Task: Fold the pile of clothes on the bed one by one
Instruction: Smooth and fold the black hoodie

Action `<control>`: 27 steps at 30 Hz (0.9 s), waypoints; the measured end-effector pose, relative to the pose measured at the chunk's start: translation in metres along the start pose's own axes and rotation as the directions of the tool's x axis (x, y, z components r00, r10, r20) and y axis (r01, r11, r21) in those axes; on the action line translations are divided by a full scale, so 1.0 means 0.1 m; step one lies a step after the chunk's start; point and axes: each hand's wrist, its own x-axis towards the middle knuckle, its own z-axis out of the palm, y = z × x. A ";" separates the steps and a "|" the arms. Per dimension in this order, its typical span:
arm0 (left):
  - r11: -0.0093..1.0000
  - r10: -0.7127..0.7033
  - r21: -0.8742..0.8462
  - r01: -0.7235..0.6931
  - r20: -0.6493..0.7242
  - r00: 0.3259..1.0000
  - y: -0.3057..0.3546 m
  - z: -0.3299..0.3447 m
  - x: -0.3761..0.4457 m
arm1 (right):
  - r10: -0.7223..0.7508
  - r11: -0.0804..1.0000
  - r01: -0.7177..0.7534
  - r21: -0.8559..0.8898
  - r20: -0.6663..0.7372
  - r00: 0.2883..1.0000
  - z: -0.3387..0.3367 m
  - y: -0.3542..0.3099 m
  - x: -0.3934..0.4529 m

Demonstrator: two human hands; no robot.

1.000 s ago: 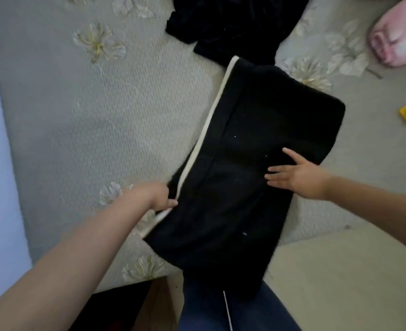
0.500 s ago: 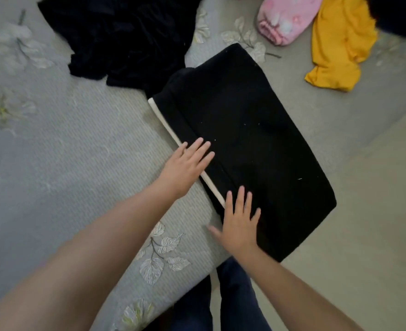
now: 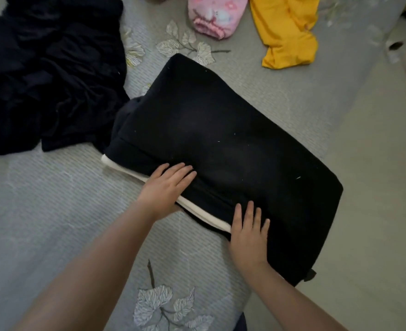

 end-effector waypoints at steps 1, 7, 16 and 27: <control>1.000 0.009 0.022 -0.008 -0.016 1.000 -0.01 -0.03 0.03 | -0.009 1.000 0.009 -0.004 -0.033 0.999 -0.02 0.00 0.02; 0.995 0.092 0.073 -0.073 -0.319 0.943 0.06 -0.11 0.06 | -0.067 0.997 0.064 -0.036 -0.105 0.992 -0.10 0.08 0.12; 0.988 -0.146 -0.072 0.134 -0.209 0.967 0.25 -0.36 -0.14 | -0.248 0.960 0.238 0.144 0.050 0.968 -0.64 0.47 0.10; 0.983 -0.124 0.060 0.171 -0.470 0.874 1.27 -2.47 0.22 | -0.281 0.937 0.320 0.137 -0.248 0.927 -2.26 2.14 0.30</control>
